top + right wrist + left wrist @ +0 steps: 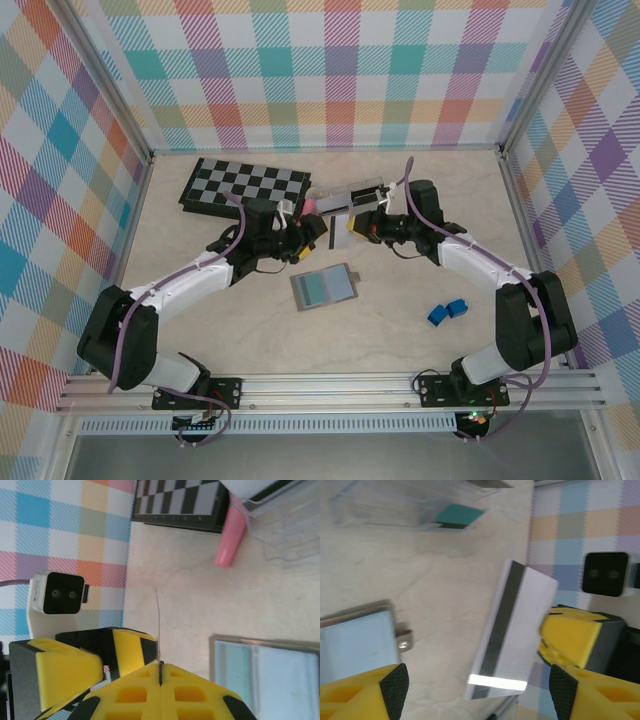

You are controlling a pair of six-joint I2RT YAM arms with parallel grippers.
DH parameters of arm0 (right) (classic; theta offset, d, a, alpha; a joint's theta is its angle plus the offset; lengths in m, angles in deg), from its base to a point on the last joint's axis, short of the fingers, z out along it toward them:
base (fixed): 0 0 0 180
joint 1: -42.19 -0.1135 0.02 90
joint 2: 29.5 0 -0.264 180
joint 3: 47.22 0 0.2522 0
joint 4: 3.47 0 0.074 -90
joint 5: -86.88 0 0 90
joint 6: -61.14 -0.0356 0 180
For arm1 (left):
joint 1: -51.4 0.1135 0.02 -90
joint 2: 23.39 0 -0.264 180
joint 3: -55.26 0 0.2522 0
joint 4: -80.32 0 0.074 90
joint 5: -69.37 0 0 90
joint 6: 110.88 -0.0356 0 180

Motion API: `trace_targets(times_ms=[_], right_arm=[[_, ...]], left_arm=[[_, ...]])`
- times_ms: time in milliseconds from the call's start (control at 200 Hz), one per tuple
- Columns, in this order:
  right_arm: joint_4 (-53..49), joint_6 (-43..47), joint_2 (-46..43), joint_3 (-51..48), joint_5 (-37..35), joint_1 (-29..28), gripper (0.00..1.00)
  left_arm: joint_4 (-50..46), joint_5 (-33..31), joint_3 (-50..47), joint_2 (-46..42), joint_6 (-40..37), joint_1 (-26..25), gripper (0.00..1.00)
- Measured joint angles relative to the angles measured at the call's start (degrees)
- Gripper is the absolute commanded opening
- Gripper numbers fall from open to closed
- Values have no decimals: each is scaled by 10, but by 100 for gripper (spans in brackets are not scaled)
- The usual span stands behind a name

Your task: Take the credit cards out of the card holder

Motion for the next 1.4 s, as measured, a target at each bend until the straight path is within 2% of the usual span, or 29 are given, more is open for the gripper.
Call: trace_targets(times_ms=[140,245,370,560,675,760,820,955,1045,1240,1400], right_arm=[[35,-38,0,0,18,1,0],[51,-57,0,0,28,2,0],[61,-70,0,0,34,7,0],[63,-74,0,0,39,13,0],[62,-73,0,0,38,16,0],[49,-72,2,0,37,18,1],[40,-68,1,0,38,19,11],[-7,-37,-3,3,31,19,58],[-70,-3,-15,12,5,19,76],[-195,79,-43,57,-68,20,97],[-249,125,-48,65,-113,24,100]], left_arm=[[77,29,0,17,33,0,70],[127,43,-3,28,56,0,55],[168,54,-9,41,77,0,42],[186,57,-14,47,86,0,24],[190,57,-17,47,90,0,5],[200,58,-17,45,84,0,0],[197,57,-18,44,82,0,0],[151,44,-19,23,45,0,0],[84,22,-16,-7,-7,0,0],[-119,-51,76,-28,-169,0,0],[-219,-86,162,-11,-319,-3,0]])
